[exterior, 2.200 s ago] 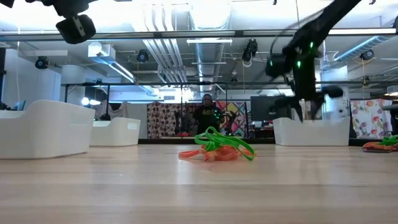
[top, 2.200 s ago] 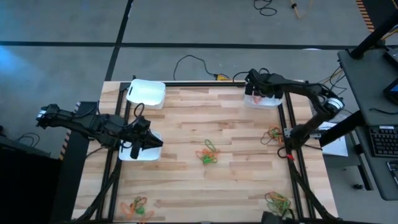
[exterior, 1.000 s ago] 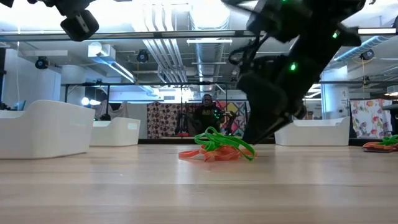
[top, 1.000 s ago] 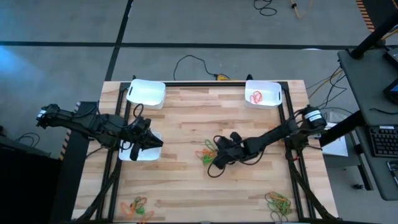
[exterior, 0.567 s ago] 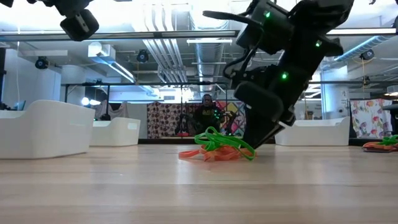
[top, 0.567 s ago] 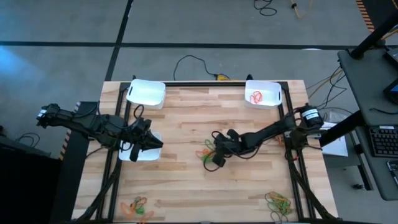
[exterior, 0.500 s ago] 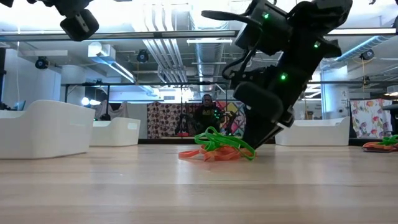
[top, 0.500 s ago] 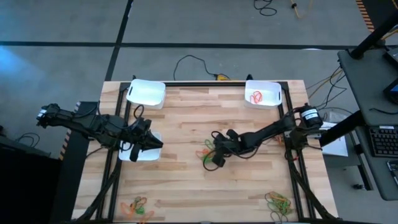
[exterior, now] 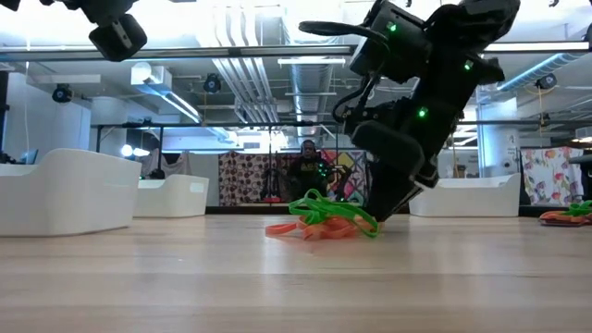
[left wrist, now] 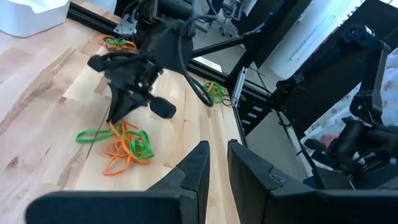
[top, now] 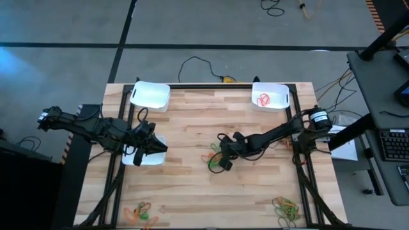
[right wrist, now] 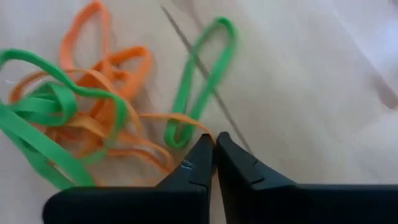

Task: Sort rubber bands into baskets
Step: Put the orange rubber band into the top right white bin

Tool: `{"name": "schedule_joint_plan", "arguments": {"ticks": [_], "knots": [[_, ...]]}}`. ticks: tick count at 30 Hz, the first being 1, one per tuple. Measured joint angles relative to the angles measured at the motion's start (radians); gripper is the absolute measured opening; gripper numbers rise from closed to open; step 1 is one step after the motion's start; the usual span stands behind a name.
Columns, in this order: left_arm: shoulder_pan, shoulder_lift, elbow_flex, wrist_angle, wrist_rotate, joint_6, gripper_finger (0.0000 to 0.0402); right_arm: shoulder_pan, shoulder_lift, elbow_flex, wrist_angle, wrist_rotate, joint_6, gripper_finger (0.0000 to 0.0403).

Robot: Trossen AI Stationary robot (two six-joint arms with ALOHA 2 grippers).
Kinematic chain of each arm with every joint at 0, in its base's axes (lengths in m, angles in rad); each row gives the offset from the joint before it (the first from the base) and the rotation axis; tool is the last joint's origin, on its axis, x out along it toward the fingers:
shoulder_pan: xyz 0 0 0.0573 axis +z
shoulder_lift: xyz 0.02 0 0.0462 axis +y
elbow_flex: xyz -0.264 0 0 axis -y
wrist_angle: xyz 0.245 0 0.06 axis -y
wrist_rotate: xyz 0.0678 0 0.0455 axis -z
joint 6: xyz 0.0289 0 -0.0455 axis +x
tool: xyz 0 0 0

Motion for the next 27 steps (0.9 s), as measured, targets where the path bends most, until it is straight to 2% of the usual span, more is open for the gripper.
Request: {"name": "schedule_joint_plan", "arguments": {"ticks": [4, 10, 13, 16, 20, 22, 27], "knots": [[0.0, -0.001, 0.0, 0.0, 0.0, -0.011, 0.0042, -0.031, -0.095, 0.0, -0.033, 0.0, 0.0, 0.0009], [0.0, -0.007, 0.0, 0.002, 0.0, -0.03, 0.0042, -0.114, -0.277, 0.0, -0.206, 0.028, -0.001, 0.0009], [0.0, -0.011, 0.0, 0.004, 0.0, -0.038, 0.0042, -0.168, -0.375, 0.001, -0.307, 0.073, 0.013, 0.0009], [-0.002, -0.014, 0.0, 0.006, 0.0, -0.041, 0.0042, -0.238, -0.464, 0.001, -0.403, 0.167, 0.071, 0.0009], [-0.002, -0.013, 0.0, 0.013, 0.0, -0.046, 0.0042, -0.368, -0.554, 0.001, -0.552, 0.31, 0.215, 0.0009], [-0.002, -0.013, 0.0, 0.019, 0.0, -0.046, 0.0042, -0.461, -0.578, 0.001, -0.598, 0.314, 0.244, 0.0009], [-0.002, -0.012, 0.0, 0.037, 0.0, -0.046, 0.0042, -0.697, -0.573, 0.001, -0.66, 0.248, 0.256, 0.0009]]}}
